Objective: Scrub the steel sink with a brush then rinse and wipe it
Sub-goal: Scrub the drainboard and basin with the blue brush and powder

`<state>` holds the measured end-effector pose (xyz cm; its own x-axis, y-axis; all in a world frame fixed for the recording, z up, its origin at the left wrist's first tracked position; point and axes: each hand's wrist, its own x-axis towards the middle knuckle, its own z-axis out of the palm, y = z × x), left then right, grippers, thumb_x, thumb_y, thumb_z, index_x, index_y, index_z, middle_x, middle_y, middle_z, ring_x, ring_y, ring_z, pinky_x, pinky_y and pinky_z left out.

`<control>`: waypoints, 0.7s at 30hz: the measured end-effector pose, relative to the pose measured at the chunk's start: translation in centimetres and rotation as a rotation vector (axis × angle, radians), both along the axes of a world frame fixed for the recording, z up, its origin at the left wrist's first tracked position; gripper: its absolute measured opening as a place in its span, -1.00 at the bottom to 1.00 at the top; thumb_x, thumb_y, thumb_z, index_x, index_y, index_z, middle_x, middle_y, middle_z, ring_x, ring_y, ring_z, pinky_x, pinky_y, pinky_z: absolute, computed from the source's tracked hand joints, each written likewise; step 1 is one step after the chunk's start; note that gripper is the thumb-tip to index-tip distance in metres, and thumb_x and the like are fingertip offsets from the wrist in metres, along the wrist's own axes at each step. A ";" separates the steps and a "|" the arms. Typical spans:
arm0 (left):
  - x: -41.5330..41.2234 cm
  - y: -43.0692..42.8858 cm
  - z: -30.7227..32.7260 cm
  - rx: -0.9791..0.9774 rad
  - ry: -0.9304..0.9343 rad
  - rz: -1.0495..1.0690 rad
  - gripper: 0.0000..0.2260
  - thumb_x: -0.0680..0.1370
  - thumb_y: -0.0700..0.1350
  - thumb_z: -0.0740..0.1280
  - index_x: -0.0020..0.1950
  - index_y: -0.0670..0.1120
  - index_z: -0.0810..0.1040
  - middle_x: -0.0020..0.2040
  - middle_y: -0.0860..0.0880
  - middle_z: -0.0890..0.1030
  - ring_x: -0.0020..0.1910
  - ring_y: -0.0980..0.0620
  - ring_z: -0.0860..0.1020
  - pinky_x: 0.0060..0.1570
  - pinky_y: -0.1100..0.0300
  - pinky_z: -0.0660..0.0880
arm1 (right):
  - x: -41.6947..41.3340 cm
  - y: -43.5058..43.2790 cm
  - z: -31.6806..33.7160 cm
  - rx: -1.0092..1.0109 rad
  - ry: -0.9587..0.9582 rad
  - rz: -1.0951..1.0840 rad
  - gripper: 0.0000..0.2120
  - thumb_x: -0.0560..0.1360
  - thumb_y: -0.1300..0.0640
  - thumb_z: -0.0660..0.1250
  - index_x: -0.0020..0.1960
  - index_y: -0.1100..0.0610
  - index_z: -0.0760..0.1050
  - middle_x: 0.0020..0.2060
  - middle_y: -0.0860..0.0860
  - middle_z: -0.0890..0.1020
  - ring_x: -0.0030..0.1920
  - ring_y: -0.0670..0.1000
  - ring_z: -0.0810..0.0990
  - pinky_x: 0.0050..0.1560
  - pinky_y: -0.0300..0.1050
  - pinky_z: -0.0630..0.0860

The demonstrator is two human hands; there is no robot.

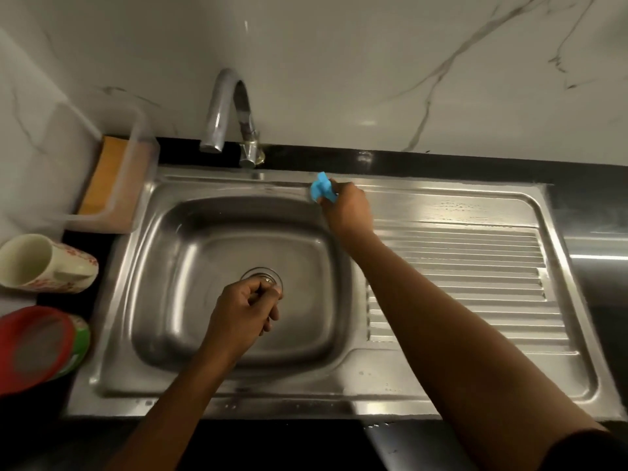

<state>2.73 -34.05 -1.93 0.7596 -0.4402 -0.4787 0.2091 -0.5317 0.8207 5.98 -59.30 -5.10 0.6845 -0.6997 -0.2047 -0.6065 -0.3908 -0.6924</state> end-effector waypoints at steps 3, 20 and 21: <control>1.0 1.5 -0.2 -0.005 0.021 0.048 -0.82 0.65 -0.07 0.39 -0.13 -0.05 0.67 -0.31 -0.08 0.69 -0.37 -0.05 0.60 -0.25 0.00 0.55 | 3.6 4.8 -0.6 -0.043 0.022 0.123 -0.57 0.62 -0.04 0.37 0.46 -0.01 0.44 0.17 0.02 0.65 0.09 0.00 0.65 0.15 0.02 0.62; 3.8 2.9 -1.9 -0.075 0.064 0.005 -0.81 0.63 -0.12 0.40 -0.18 -0.04 0.67 -0.34 -0.10 0.67 -0.40 -0.01 0.56 -0.30 0.07 0.50 | -2.1 -2.4 0.7 0.009 0.040 -0.210 -0.75 0.59 0.05 0.44 0.24 0.10 0.62 -0.03 -0.03 0.68 -0.01 -0.04 0.67 0.00 -0.14 0.58; 4.0 3.0 -1.9 -0.078 0.064 0.004 -0.81 0.63 -0.11 0.40 -0.18 -0.03 0.67 -0.34 -0.10 0.67 -0.40 -0.01 0.56 -0.30 0.06 0.50 | -1.0 -1.0 0.2 0.009 0.023 -0.175 -0.78 0.59 0.05 0.44 0.22 0.07 0.62 -0.03 -0.05 0.69 -0.01 -0.05 0.68 0.01 -0.13 0.59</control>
<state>6.75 -31.04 -3.87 0.7304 -0.4749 -0.4909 0.2648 -0.4656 0.8444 4.99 -60.34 -4.91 0.5478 -0.8057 -0.2255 -0.6805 -0.2723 -0.6803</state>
